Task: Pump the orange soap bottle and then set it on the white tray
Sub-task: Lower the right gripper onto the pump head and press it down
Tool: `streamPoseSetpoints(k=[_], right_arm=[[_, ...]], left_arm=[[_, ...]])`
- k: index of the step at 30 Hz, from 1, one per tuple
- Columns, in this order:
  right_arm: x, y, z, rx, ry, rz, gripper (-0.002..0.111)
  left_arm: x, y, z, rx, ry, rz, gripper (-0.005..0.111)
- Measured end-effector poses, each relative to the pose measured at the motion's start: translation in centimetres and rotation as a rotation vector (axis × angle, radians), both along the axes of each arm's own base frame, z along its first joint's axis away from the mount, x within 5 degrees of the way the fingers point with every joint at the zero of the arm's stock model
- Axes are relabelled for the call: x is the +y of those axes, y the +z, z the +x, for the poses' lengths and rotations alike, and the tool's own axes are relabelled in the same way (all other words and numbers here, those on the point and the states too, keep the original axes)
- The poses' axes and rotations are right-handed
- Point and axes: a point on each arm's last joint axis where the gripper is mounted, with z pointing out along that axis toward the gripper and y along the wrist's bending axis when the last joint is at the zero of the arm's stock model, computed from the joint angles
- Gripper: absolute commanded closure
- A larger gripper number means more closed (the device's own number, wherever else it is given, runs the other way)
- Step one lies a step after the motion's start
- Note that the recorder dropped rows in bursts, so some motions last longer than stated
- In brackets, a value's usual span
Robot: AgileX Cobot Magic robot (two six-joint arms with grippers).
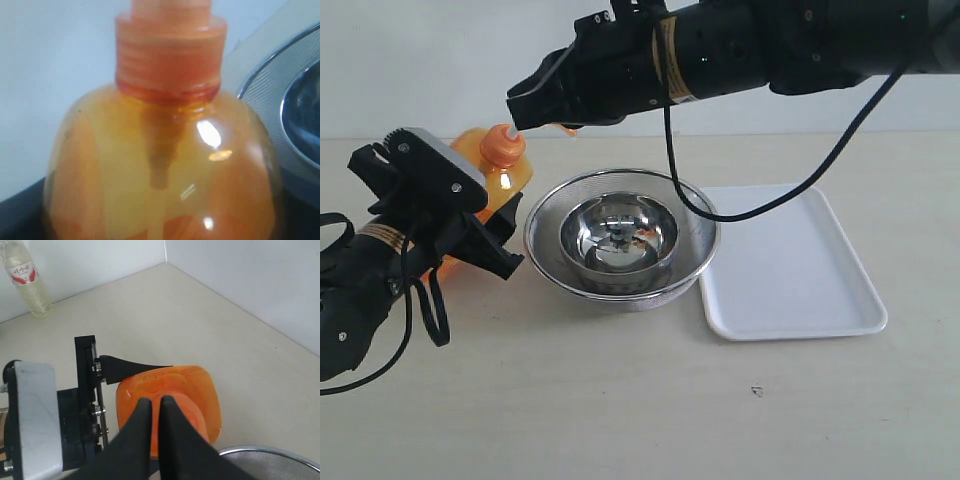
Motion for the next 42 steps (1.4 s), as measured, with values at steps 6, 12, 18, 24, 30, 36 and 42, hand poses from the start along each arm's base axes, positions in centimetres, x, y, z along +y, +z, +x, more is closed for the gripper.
streamPoseSetpoints(k=[6, 12, 18, 24, 30, 36, 42], right_arm=[[0.0, 0.0, 0.1, 0.004, -0.004, 0.001, 0.107], [0.4, -1.1, 0.5, 0.046, -0.004, 0.002, 0.107], [0.7, -1.9, 0.8, 0.068, -0.007, 0.002, 0.107], [0.7, -1.9, 0.8, 0.068, -0.007, 0.002, 0.107], [0.7, -1.9, 0.8, 0.068, -0.007, 0.002, 0.107], [0.7, -2.2, 0.9, 0.080, -0.012, 0.000, 0.107], [0.9, -2.8, 1.0, 0.097, -0.009, -0.004, 0.107]], left_arm=[[0.0, 0.0, 0.0, 0.001, 0.001, -0.004, 0.102], [0.1, 0.0, 0.1, 0.004, 0.009, -0.008, 0.102], [0.4, -0.2, 0.1, 0.013, 0.024, 0.002, 0.102], [0.4, -0.2, 0.1, 0.016, 0.025, 0.005, 0.102], [0.4, -0.2, 0.1, 0.016, 0.025, 0.005, 0.102], [0.4, -0.2, 0.1, 0.017, 0.027, 0.005, 0.102], [0.6, -0.4, 0.2, 0.021, 0.037, 0.010, 0.102]])
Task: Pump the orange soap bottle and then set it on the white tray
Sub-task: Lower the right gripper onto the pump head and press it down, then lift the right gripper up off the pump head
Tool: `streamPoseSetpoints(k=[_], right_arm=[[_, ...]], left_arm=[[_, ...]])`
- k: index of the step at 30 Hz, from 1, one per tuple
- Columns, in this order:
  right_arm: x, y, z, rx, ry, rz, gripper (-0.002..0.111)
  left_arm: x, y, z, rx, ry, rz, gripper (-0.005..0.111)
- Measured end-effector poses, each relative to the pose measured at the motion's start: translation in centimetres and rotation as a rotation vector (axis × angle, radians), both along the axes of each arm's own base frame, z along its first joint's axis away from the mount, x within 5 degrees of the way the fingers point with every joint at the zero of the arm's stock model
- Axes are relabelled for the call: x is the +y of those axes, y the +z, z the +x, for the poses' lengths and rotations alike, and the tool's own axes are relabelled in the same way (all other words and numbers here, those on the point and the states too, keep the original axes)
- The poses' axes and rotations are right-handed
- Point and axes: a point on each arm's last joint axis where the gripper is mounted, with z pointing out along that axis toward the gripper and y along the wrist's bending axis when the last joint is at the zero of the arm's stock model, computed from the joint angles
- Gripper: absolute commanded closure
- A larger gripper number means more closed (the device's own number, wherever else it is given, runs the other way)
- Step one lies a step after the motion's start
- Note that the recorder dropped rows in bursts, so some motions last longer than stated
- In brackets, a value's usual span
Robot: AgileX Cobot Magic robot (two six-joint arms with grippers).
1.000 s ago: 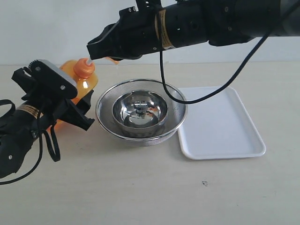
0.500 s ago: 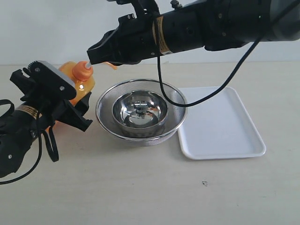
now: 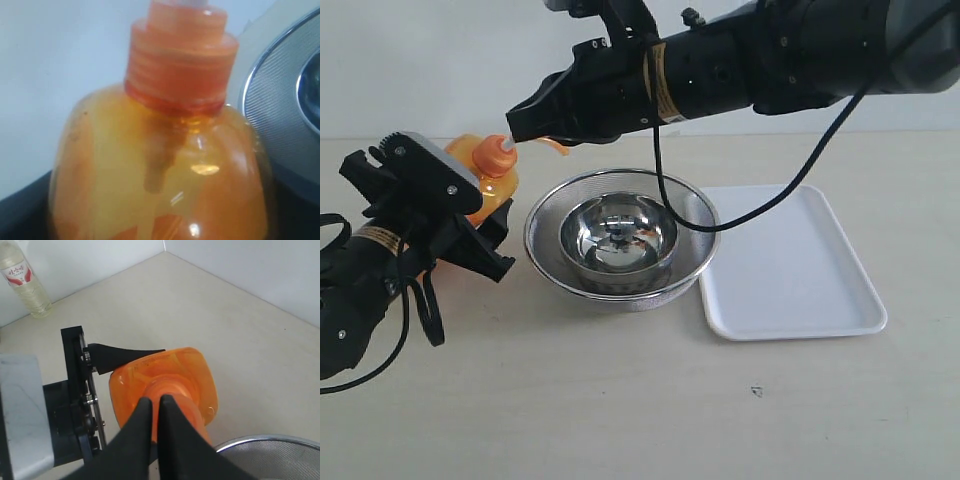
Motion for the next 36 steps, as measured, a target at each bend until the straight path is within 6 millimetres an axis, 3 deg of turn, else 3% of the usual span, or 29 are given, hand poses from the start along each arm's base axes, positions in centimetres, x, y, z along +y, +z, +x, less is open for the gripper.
streamPoseSetpoints(k=[8, 13, 17, 23, 26, 36], right_arm=[[0.0, -0.2, 0.1, 0.005, -0.002, -0.003, 0.107], [-0.3, 1.0, -0.3, -0.058, -0.025, -0.021, 0.107], [-1.2, 3.4, -1.2, -0.129, -0.035, -0.017, 0.107], [-5.3, 7.4, -0.8, -0.138, -0.083, 0.067, 0.107], [-6.4, 7.9, -0.6, -0.128, -0.090, 0.085, 0.107], [-2.7, 5.7, -1.6, -0.133, -0.023, 0.031, 0.107]], left_arm=[[0.0, -0.1, 0.0, 0.006, -0.001, 0.003, 0.102], [-0.1, 0.0, 0.0, 0.004, -0.012, 0.005, 0.102], [-0.9, 0.1, -0.2, -0.005, -0.060, -0.027, 0.102], [-1.3, 0.3, -0.1, -0.008, -0.083, -0.047, 0.102], [-1.2, 0.3, -0.2, -0.008, -0.082, -0.053, 0.102], [-1.3, 0.3, -0.2, -0.012, -0.089, -0.069, 0.102]])
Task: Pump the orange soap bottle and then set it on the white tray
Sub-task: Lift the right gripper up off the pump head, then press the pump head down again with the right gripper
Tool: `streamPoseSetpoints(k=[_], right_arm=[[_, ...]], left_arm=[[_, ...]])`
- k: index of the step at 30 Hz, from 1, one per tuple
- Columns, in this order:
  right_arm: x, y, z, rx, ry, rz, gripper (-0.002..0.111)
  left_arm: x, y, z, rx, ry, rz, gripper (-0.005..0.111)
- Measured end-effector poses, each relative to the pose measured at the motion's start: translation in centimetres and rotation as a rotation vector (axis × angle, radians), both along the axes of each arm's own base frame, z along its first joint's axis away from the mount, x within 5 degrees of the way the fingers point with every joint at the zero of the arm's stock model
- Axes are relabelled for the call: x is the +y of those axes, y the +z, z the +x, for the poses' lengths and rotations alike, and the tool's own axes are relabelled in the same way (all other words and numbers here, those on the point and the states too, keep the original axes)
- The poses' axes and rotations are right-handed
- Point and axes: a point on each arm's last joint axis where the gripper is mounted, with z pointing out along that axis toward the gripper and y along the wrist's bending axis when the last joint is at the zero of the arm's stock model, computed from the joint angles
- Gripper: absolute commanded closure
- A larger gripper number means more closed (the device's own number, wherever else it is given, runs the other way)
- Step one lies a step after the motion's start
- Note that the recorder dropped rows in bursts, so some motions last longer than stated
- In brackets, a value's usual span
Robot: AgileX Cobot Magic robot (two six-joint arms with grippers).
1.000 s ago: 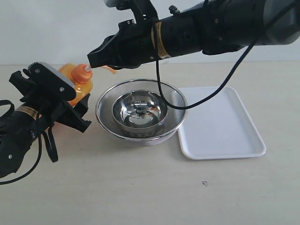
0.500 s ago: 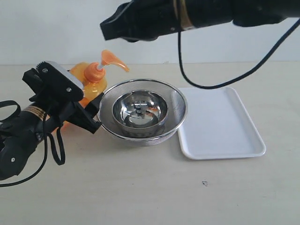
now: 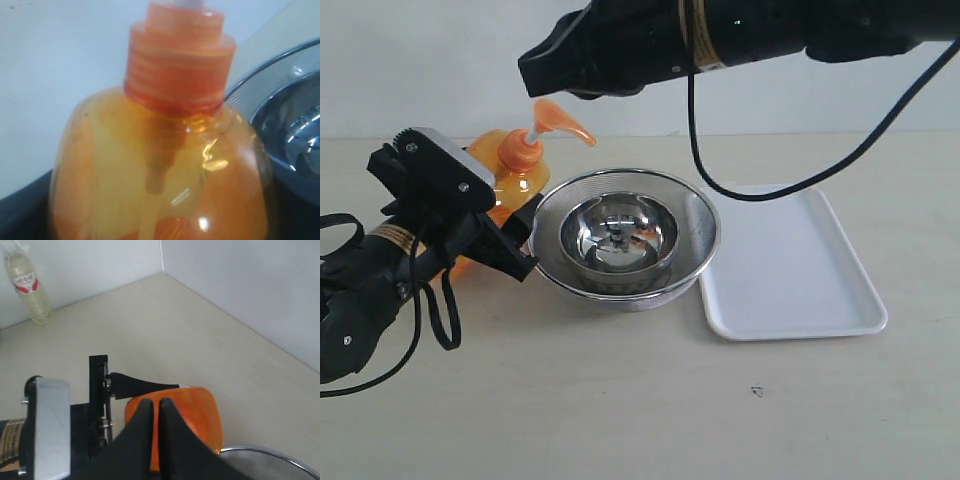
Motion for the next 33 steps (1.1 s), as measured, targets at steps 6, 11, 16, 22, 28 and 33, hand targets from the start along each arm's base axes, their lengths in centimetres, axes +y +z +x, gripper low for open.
streamPoseSetpoints(k=[6, 11, 16, 22, 28, 33], right_arm=[[0.4, -1.7, 0.8, 0.028, -0.012, -0.027, 0.107], [0.4, -1.8, 0.9, 0.022, -0.021, -0.031, 0.107], [0.4, -1.8, 0.9, 0.024, -0.023, -0.031, 0.107], [0.7, -2.5, 1.2, 0.066, -0.015, -0.018, 0.107], [1.0, -3.4, 1.5, 0.104, -0.001, -0.009, 0.107], [1.5, -3.7, 1.4, 0.110, -0.005, -0.006, 0.107]], left_arm=[[0.0, 0.0, 0.0, -0.003, 0.000, -0.003, 0.102], [0.0, 0.0, 0.0, -0.003, 0.002, -0.003, 0.102], [0.0, 0.0, 0.0, -0.003, 0.002, -0.003, 0.102], [0.1, 0.0, 0.0, -0.002, 0.007, -0.005, 0.102], [0.3, 0.0, 0.1, -0.001, 0.025, 0.005, 0.102], [0.5, 0.0, 0.2, -0.001, 0.036, 0.006, 0.102]])
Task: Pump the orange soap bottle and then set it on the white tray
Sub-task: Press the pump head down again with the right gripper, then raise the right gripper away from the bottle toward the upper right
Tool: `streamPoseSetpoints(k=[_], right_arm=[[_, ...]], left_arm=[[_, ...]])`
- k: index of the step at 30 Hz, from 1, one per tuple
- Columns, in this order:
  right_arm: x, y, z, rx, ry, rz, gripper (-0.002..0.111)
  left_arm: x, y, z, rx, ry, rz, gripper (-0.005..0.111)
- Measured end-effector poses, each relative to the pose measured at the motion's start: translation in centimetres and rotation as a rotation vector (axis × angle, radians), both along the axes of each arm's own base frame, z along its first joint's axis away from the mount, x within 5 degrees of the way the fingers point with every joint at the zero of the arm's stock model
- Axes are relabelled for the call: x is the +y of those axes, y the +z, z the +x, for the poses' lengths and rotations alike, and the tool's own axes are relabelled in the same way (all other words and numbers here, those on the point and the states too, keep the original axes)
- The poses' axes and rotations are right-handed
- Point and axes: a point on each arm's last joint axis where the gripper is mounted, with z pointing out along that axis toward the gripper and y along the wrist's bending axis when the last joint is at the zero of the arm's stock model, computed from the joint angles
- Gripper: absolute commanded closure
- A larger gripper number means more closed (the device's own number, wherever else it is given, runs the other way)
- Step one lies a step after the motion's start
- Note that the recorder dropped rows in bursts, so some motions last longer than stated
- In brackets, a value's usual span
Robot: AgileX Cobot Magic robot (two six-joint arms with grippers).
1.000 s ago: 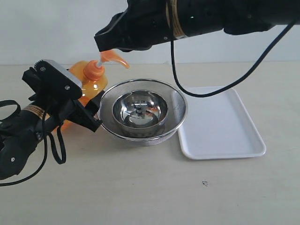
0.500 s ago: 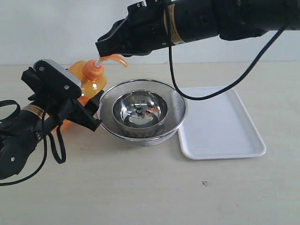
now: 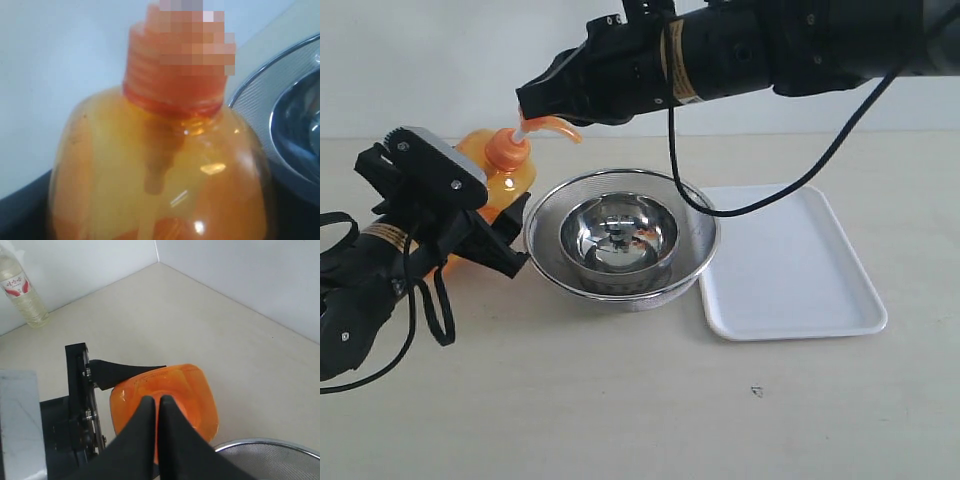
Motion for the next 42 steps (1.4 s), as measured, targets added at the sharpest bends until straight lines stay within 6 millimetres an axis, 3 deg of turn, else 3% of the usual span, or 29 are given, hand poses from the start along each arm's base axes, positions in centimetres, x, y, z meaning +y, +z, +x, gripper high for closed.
streamPoseSetpoints(k=[16, 31, 42], right_arm=[[1.0, -1.8, 0.4, 0.040, -0.002, -0.012, 0.107], [1.1, -1.8, 0.2, 0.037, 0.013, -0.013, 0.107], [-0.6, 1.4, -0.7, -0.040, 0.001, -0.006, 0.107]], left_arm=[[0.5, -0.1, 0.1, 0.012, 0.024, 0.021, 0.102], [0.5, -0.2, 0.1, 0.013, 0.029, 0.023, 0.102], [-0.3, 0.0, -0.1, 0.006, -0.030, -0.012, 0.102]])
